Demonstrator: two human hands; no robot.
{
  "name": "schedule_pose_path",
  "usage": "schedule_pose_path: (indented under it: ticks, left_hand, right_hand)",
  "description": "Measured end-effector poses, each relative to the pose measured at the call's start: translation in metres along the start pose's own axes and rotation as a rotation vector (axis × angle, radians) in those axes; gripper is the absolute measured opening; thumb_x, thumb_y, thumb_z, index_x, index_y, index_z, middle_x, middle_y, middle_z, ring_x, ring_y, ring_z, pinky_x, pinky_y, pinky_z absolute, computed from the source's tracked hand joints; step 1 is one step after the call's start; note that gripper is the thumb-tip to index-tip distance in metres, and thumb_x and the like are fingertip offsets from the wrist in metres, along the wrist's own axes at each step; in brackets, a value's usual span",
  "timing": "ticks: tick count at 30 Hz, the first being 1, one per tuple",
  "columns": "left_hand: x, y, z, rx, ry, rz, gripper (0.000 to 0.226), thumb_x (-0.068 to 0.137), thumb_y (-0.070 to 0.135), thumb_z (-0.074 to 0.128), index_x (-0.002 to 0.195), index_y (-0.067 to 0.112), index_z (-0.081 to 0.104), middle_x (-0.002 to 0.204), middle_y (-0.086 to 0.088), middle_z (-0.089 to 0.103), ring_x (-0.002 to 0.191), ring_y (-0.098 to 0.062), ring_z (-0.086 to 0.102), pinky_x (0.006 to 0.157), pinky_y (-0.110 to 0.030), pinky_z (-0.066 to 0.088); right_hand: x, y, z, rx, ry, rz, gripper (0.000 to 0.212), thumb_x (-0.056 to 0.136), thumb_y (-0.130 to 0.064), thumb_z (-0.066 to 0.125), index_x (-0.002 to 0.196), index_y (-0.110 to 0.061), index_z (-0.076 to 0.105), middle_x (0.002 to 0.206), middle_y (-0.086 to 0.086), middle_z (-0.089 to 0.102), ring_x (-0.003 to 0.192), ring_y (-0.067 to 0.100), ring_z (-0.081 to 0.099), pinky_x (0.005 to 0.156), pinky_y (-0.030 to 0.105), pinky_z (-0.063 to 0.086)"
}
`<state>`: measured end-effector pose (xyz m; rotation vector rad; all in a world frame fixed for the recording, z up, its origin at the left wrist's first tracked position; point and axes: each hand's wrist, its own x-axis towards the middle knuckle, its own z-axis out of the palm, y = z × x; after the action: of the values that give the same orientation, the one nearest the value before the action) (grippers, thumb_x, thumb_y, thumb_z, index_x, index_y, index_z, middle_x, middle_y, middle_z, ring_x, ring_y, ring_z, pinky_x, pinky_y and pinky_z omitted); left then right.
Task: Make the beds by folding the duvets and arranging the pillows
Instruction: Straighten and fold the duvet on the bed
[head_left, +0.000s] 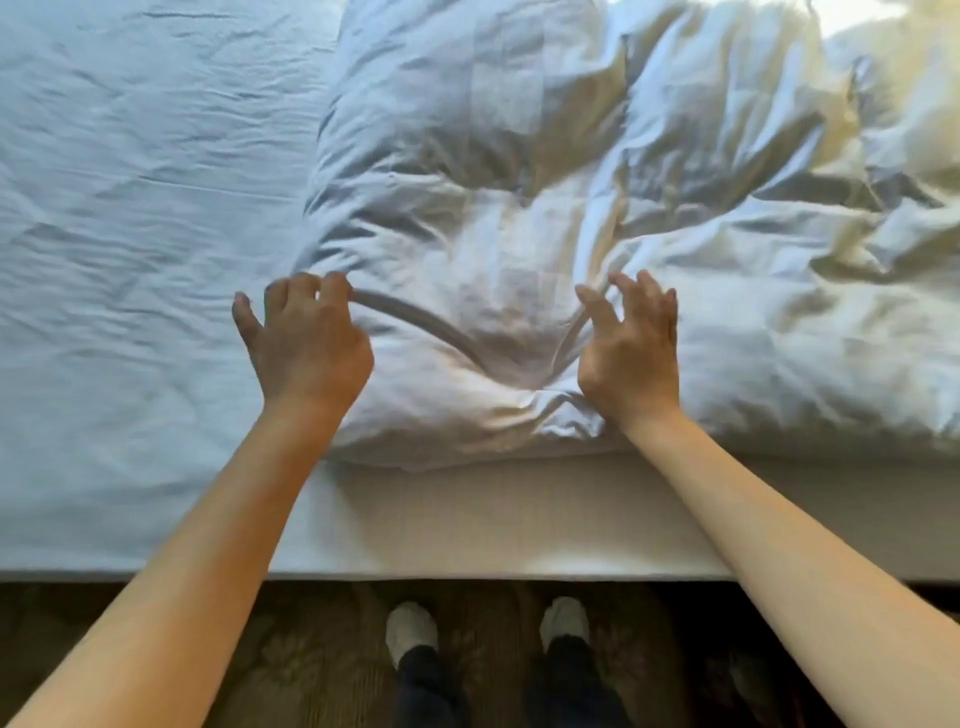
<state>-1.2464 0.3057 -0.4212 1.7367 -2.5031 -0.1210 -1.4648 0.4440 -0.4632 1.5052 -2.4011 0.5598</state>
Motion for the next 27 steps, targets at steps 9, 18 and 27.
schedule_pose_path:
  ticks: [9,18,27]
  left_hand:
    - [0.010,0.101,0.092,0.199,-0.708,-0.222,0.105,0.080,0.063,0.058,0.147,0.033,-0.017,0.155,-0.010,-0.023,0.140,-0.047,-0.011,0.103,-0.073,0.009]
    - [-0.063,0.377,0.120,-0.049,-0.509,0.507,0.097,0.071,0.078,0.049,0.145,0.049,-0.006,0.158,0.003,-0.017,0.146,-0.032,-0.007,0.104,-0.071,0.011]
    - [-0.096,0.508,0.178,0.164,-0.615,0.572,0.128,0.047,0.085,0.062,0.136,0.054,-0.026,0.150,-0.007,-0.037,0.140,-0.039,-0.026,0.099,-0.077,0.005]
  right_hand:
    - [-0.046,0.132,0.036,-0.190,-0.705,0.204,0.056,0.097,-0.046,0.022,0.149,-0.039,0.003,0.160,0.001,0.002,0.146,0.028,0.000,0.113,0.057,-0.006]
    - [-0.075,0.390,-0.045,-0.333,-0.707,0.477,0.057,0.095,-0.059,0.019,0.148,-0.044,0.006,0.159,-0.003,-0.006,0.146,0.023,-0.008,0.114,0.051,-0.008]
    - [-0.111,0.557,-0.062,-0.247,-0.653,0.705,0.078,0.086,-0.072,0.029,0.150,-0.036,0.003,0.158,0.014,-0.008,0.146,0.027,-0.005,0.117,0.042,-0.001]
